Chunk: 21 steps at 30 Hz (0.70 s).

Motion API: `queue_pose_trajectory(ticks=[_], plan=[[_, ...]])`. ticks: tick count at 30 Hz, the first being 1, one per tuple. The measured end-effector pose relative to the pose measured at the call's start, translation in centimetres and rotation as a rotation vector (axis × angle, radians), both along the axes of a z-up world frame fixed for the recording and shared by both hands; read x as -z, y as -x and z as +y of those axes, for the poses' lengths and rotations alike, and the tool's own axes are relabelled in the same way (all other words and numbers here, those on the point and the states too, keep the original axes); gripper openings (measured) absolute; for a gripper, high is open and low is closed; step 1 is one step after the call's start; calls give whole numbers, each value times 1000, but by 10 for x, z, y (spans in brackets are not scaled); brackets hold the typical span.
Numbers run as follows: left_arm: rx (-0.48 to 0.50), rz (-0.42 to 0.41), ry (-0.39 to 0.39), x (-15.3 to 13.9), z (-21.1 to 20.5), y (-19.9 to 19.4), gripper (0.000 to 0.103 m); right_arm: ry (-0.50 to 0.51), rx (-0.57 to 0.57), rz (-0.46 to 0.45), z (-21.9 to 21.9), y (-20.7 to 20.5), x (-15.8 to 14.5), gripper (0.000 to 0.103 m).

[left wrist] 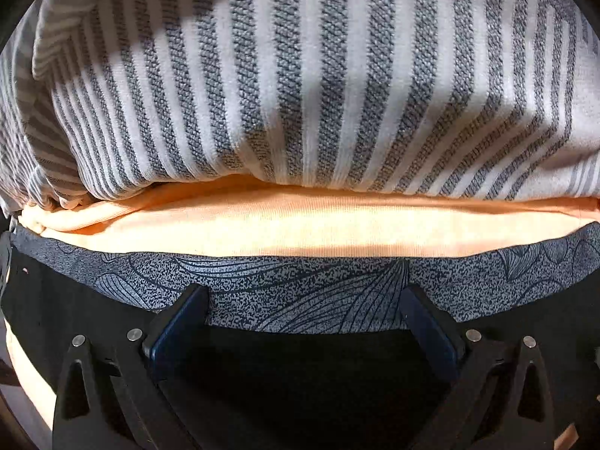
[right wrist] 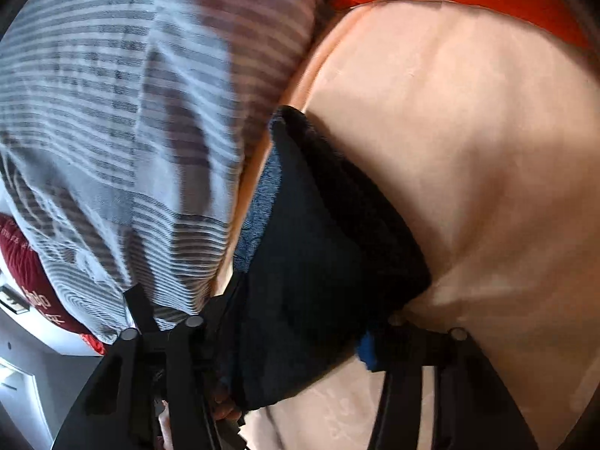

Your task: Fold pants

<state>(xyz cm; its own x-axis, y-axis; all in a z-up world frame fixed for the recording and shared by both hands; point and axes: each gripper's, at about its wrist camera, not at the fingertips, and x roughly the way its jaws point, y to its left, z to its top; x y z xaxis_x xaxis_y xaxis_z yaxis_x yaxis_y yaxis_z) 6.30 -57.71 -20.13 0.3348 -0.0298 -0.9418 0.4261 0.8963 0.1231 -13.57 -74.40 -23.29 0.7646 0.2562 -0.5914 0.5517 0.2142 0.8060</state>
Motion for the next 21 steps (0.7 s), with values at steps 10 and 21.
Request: queue_pose_trajectory(ticks=[10,21], plan=[[84,2,-50,-30,35,53,103,-106,25,31,-5,0,3,15],[83,72,-11,-21,50,58,103,23,-129,-100,30,-38,-75,15]])
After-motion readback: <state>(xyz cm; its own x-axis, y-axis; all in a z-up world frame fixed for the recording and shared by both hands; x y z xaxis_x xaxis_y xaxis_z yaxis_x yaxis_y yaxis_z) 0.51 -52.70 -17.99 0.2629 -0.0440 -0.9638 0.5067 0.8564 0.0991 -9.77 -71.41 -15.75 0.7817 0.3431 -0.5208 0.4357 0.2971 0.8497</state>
